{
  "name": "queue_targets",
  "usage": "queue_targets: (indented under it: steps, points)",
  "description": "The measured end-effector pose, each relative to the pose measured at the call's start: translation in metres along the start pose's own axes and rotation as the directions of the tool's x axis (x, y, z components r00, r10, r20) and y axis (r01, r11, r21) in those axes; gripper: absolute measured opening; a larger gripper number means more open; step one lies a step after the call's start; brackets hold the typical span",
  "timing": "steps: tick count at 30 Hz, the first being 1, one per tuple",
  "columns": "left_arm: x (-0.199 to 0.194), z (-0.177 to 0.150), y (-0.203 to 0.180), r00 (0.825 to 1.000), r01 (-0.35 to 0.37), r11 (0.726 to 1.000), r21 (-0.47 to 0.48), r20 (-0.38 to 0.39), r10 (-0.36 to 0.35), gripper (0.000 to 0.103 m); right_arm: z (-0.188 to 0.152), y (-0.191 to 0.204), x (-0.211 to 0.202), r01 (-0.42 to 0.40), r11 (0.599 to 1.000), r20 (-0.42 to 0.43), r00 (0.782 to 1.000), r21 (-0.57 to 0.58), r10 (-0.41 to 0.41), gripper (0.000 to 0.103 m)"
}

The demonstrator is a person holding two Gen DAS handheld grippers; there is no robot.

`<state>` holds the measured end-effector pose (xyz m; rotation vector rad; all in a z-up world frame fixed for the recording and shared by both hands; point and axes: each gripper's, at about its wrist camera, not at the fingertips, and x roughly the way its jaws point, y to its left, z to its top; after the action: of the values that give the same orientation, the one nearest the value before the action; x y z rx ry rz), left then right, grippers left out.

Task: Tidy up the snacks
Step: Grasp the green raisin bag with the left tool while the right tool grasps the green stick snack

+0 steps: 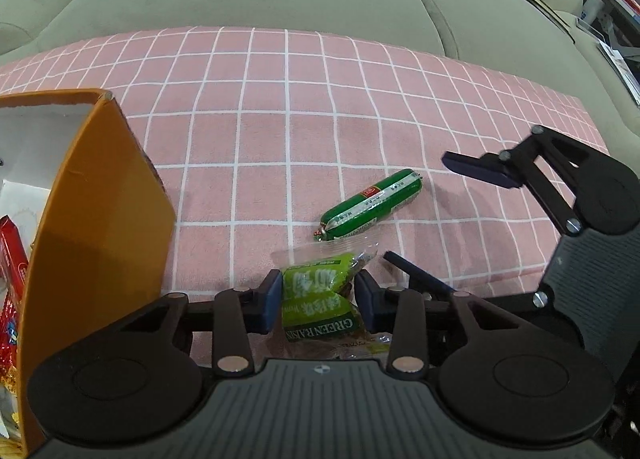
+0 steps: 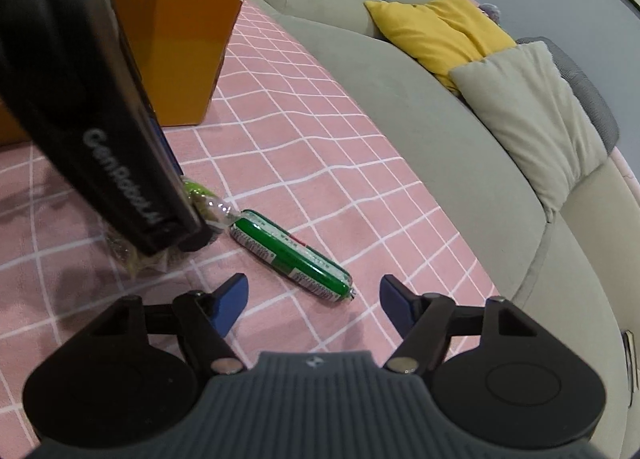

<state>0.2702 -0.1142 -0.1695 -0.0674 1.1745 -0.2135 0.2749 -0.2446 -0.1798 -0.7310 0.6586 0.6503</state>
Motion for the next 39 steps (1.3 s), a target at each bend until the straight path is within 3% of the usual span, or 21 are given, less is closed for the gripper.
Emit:
queue_targets:
  steps: [5,10,13,17,20,22,25,32,39]
  points:
    - [-0.008,-0.005,0.005,1.0,-0.004,1.0,-0.002,-0.014,0.004,0.042,0.006,0.001,0.012,-0.07,0.992,-0.003,0.998,-0.109,0.07,0.06]
    - [-0.02,-0.013,0.009,1.0,-0.002,1.0,-0.017,-0.02,0.002,0.042,0.016,-0.004,0.023,-0.105,0.99,0.003,0.994,-0.096,0.105,0.06]
    - [-0.027,-0.017,0.009,1.0,0.015,1.0,-0.028,-0.01,-0.015,0.042,0.021,-0.011,0.031,-0.135,0.991,-0.014,0.991,-0.021,0.135,0.06]
    - [-0.031,-0.021,0.008,1.0,0.025,0.999,-0.03,-0.007,-0.025,0.042,0.023,-0.024,0.037,-0.161,0.973,-0.049,0.984,0.166,0.171,0.061]
    - [-0.033,-0.024,0.009,1.0,0.021,0.999,-0.039,-0.009,-0.021,0.042,0.024,-0.024,0.037,-0.174,0.952,-0.065,0.979,0.252,0.196,0.045]
    - [-0.034,-0.026,0.01,1.0,0.018,0.999,-0.04,-0.009,-0.019,0.042,0.025,-0.019,0.035,-0.177,0.943,-0.072,0.976,0.281,0.205,0.026]
    - [-0.037,-0.03,0.01,1.0,0.015,0.999,-0.039,-0.012,-0.015,0.042,0.028,-0.009,0.03,-0.146,0.94,-0.091,0.979,0.307,0.182,0.02]
    - [-0.046,-0.048,0.01,1.0,0.005,0.999,-0.032,-0.015,-0.006,0.041,0.015,-0.005,0.013,-0.111,0.86,-0.122,0.973,0.499,0.196,0.019]
    - [-0.053,-0.073,0.002,1.0,-0.003,0.999,0.036,-0.016,0.003,0.041,-0.025,0.015,-0.036,-0.043,0.726,-0.141,0.971,0.687,0.191,0.019]
